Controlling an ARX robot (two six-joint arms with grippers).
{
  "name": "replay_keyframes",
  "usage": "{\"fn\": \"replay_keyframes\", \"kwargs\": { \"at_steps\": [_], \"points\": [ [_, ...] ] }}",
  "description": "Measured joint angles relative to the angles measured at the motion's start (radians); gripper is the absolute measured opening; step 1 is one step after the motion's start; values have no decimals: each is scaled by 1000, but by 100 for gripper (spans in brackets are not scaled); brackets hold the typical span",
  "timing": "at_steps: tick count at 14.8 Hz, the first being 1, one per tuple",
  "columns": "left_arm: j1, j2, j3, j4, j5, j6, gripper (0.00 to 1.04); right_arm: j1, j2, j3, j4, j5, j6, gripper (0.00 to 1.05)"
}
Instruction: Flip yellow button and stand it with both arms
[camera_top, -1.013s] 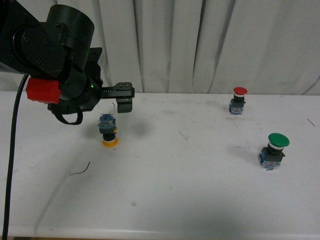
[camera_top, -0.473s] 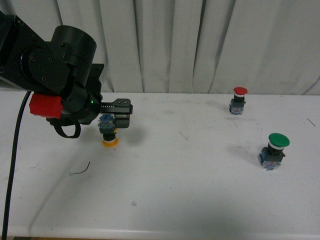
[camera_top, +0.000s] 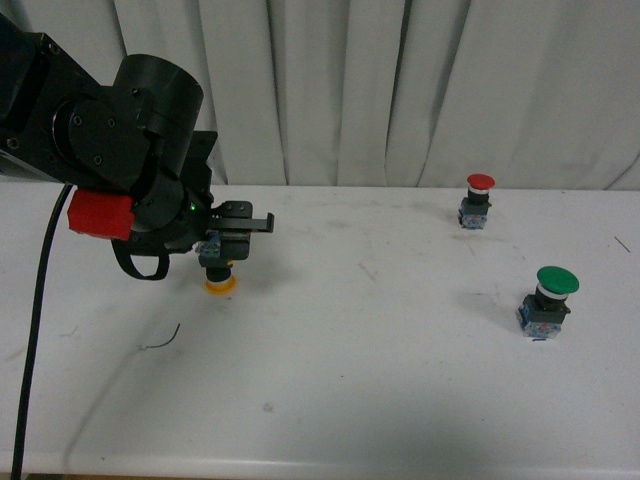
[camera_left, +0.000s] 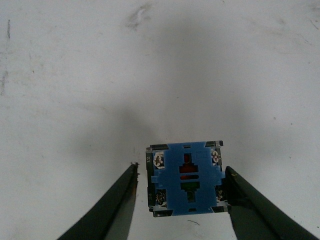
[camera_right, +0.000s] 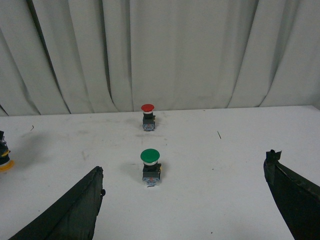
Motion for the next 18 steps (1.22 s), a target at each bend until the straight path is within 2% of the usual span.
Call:
{"fn": "replay_keyframes", "kwargs": {
  "at_steps": [1, 2, 3, 7, 12, 18],
  "points": [
    [-3, 2, 1, -3, 3, -2, 43, 0, 0, 0, 0, 0, 0, 98],
    [-4, 3, 3, -3, 3, -3, 37, 0, 0, 0, 0, 0, 0, 98],
    [-5, 3, 6, -6, 3, -5, 36, 0, 0, 0, 0, 0, 0, 98],
    [-9, -36, -25, 14, 28, -27, 36, 0, 0, 0, 0, 0, 0, 98],
    [-107, -515, -373, 188, 131, -30, 36, 0, 0, 0, 0, 0, 0, 98],
    [-140, -981, -637, 193, 183, -77, 36, 0, 0, 0, 0, 0, 0, 98]
  ]
}}
